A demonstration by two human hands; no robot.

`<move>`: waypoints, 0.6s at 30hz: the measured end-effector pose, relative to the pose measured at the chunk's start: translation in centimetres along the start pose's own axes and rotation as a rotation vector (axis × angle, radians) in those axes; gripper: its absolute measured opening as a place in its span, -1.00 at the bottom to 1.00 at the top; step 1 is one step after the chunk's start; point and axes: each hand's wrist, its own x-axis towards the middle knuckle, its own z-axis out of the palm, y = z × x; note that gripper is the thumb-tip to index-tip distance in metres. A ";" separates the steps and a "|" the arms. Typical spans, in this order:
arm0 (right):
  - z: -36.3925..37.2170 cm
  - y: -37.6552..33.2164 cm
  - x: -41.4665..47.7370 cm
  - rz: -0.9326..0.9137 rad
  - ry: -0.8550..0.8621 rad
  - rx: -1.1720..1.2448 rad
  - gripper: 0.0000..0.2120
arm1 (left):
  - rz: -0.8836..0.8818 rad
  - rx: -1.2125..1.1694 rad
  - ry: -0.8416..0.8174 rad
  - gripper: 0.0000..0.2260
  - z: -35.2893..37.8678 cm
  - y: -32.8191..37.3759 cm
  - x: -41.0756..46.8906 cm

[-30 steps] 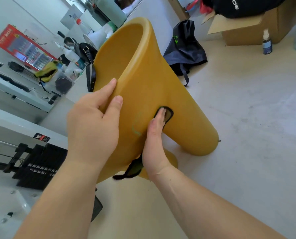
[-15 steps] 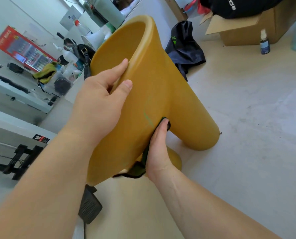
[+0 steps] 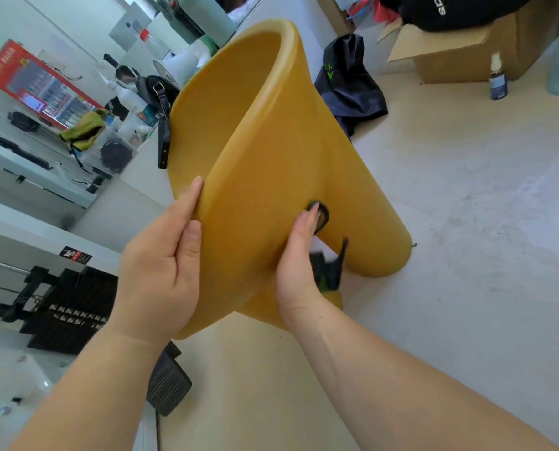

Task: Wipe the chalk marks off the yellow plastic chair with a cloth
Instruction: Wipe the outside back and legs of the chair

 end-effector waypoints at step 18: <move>-4.9 -5.8 5.9 -0.223 0.056 0.054 -0.24 | 0.018 -0.352 -0.023 -0.61 5.2 6.4 7.8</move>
